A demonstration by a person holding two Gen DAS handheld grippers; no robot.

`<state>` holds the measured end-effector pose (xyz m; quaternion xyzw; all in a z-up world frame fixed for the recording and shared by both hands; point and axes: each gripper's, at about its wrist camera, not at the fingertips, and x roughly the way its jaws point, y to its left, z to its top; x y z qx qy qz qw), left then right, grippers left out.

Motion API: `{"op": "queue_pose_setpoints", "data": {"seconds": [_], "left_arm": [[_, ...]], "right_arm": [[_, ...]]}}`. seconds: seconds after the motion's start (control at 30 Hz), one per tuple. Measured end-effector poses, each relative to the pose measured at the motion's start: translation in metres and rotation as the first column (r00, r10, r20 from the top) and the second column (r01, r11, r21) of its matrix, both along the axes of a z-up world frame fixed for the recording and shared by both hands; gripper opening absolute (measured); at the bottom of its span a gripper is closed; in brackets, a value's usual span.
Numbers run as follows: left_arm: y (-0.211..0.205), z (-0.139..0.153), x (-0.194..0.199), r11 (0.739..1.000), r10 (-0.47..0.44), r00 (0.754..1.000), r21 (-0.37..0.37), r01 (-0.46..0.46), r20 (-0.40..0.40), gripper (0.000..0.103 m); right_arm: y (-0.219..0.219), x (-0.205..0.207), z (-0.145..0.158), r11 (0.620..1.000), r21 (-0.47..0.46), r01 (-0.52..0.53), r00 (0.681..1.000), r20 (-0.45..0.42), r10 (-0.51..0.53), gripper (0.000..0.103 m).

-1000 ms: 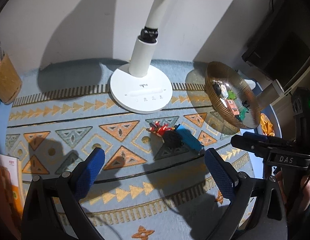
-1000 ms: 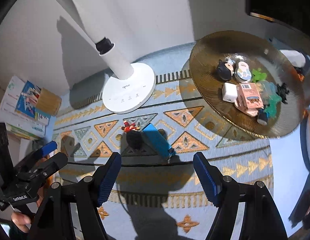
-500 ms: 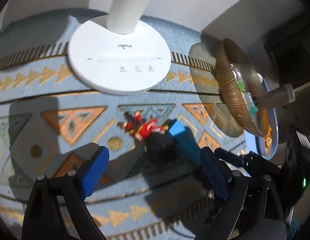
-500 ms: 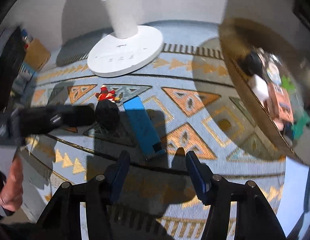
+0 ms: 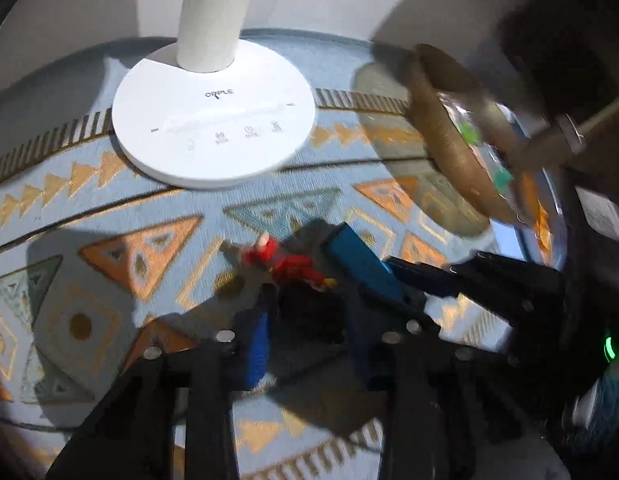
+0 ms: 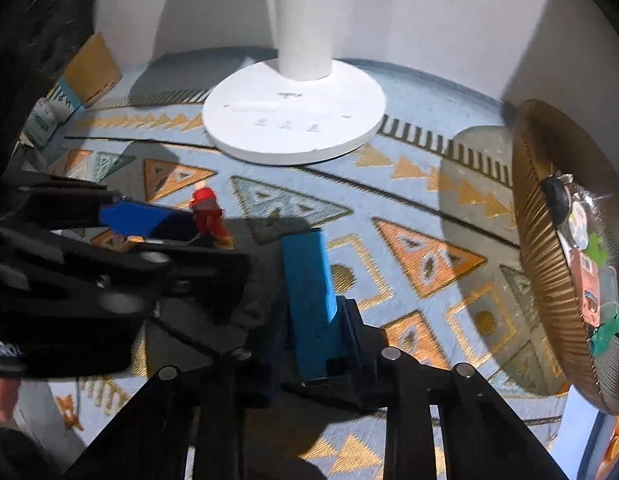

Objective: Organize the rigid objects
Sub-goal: 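Grasp the red-clad figurine with the left tool while the right tool grasps the blue box, then carry the red figurine and blue box over the amber plate and open both tools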

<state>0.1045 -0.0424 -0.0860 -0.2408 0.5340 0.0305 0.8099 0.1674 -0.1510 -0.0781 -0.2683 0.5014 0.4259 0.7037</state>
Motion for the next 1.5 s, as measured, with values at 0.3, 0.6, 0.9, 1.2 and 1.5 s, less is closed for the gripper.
{"op": "queue_pose_setpoints", "data": {"seconds": [0.3, 0.6, 0.9, 1.2, 1.5], "left_arm": [[-0.018, 0.001, -0.040, 0.987, -0.118, 0.992, 0.098, 0.123, -0.054, 0.028], [-0.022, -0.008, -0.046, 0.995, -0.081, 0.992, 0.045, 0.086, -0.095, 0.047], [-0.028, 0.001, -0.094, 0.980, -0.111, 0.990, -0.172, 0.095, -0.087, 0.047], [-0.010, 0.013, -0.037, 0.955, -0.218, 0.969, 0.179, 0.237, -0.119, 0.075], [-0.038, -0.010, -0.020, 0.869, -0.387, 0.907, 0.264, 0.419, -0.166, 0.042]], "right_arm": [[-0.066, -0.023, 0.005, 0.992, -0.063, 0.110, 0.992, -0.048, -0.113, 0.025], [-0.075, -0.027, 0.003, 0.985, -0.076, 0.152, 0.988, 0.008, -0.152, 0.030], [-0.080, -0.032, 0.003, 0.986, -0.057, 0.157, 0.987, -0.004, -0.158, 0.032], [-0.079, -0.034, 0.002, 0.982, -0.036, 0.188, 0.981, -0.046, -0.189, 0.054], [-0.069, -0.036, -0.001, 0.971, -0.037, 0.237, 0.971, 0.019, -0.237, 0.059]]}}
